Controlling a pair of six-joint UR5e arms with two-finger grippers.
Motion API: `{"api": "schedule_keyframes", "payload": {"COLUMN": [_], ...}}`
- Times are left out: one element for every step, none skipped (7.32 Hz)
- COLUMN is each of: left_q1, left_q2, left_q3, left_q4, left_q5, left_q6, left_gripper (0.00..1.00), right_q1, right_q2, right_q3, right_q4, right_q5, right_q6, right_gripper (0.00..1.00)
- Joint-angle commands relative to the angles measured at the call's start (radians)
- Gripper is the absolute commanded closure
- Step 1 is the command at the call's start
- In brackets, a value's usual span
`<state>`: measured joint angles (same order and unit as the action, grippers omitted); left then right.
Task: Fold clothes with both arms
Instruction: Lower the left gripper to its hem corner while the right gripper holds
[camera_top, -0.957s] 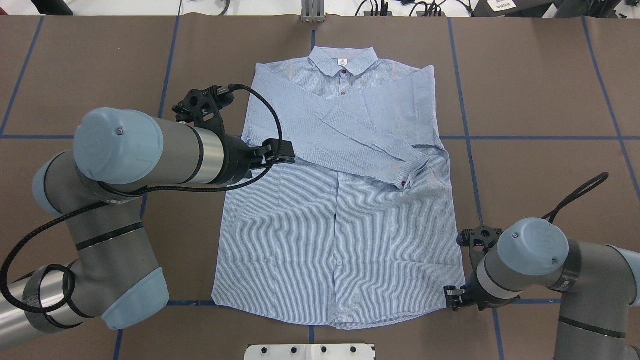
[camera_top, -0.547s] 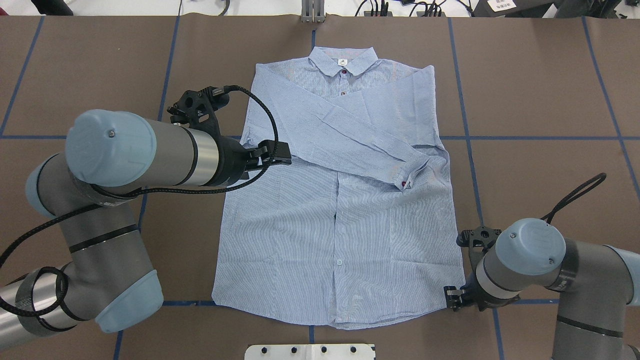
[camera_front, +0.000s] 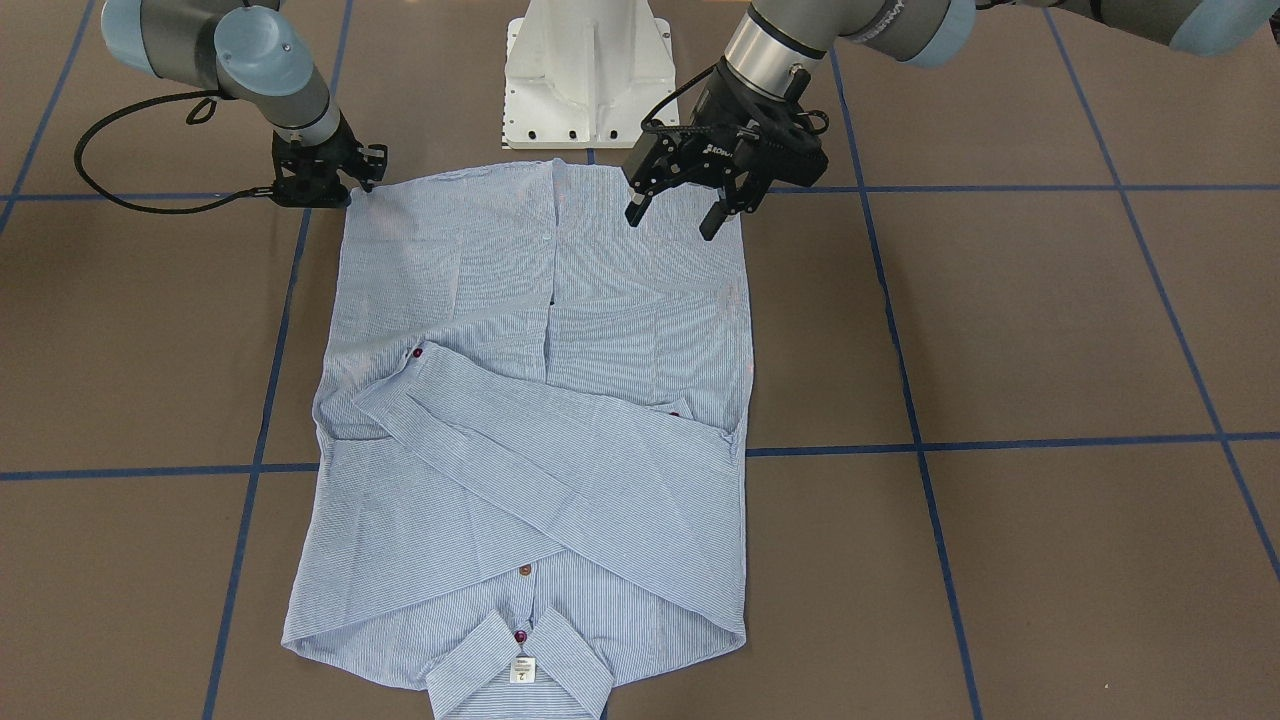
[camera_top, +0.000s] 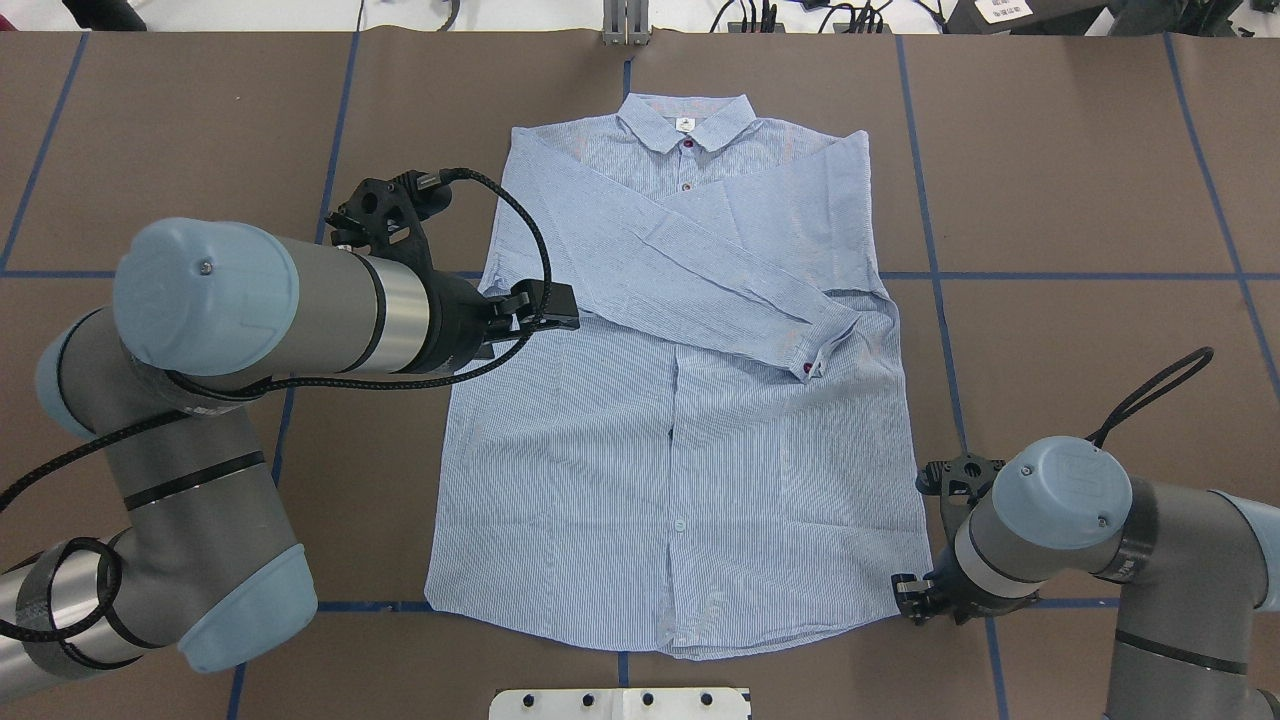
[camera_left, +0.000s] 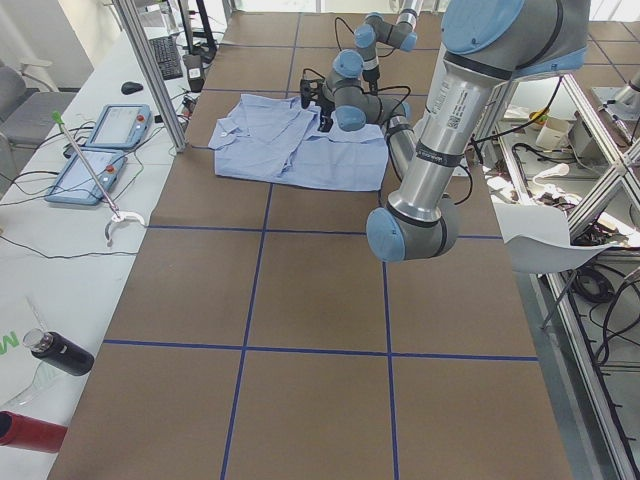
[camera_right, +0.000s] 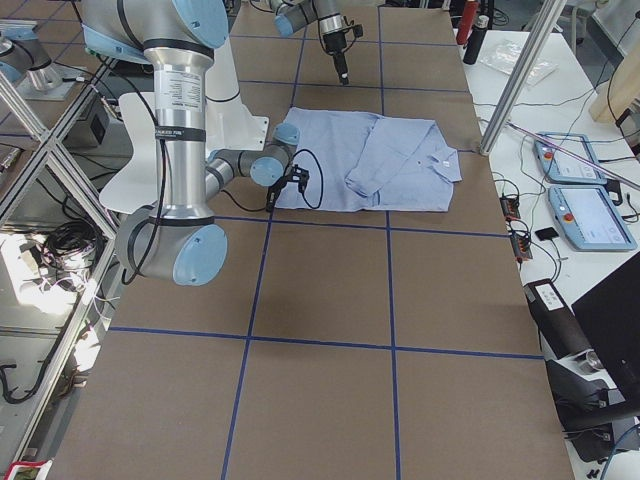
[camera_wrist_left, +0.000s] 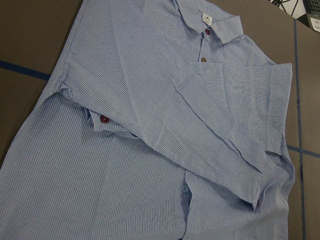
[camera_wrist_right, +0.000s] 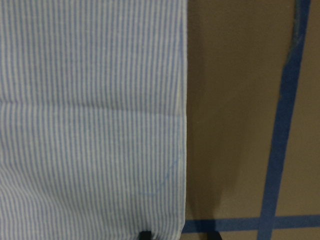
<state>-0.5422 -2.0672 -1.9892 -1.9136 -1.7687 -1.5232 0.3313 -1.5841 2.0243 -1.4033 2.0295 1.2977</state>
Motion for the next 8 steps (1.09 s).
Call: {"api": "schedule_keyframes", "payload": {"left_q1": [0.001,0.001,-0.001,-0.001,-0.001,-0.001,0.001,0.002], "left_q2": [-0.001,-0.001,0.001,0.001,0.001,0.001,0.010,0.025], "left_q3": [-0.010,-0.010,-0.008,-0.008,-0.008,-0.008,-0.008,-0.008], "left_q4": [0.013,0.015,0.015,0.015,0.015,0.015,0.015,0.015], "left_q5": [0.000,0.000,0.000,0.000,0.000,0.000,0.000,0.000], "left_q6": [0.000,0.000,0.000,0.000,0.000,0.000,0.000,-0.005], "left_gripper": [0.00,0.00,0.00,0.00,0.00,0.00,0.00,0.00], "right_q1": [0.000,0.000,0.000,0.000,0.000,0.002,0.000,0.002], "right_q2": [0.001,0.001,0.001,0.003,0.006,0.012,0.016,0.018], "right_q3": [-0.001,-0.001,0.001,0.001,0.007,0.014,0.033,0.065], "right_q4": [0.000,0.000,0.000,0.000,0.000,0.000,0.000,0.001], "right_q5": [0.000,0.000,0.001,0.001,0.001,0.003,0.003,0.003], "right_q6": [0.000,0.000,0.000,0.000,0.000,0.000,0.000,0.002], "right_gripper": [0.57,0.70,0.87,1.00,1.00,1.00,1.00,1.00]}}
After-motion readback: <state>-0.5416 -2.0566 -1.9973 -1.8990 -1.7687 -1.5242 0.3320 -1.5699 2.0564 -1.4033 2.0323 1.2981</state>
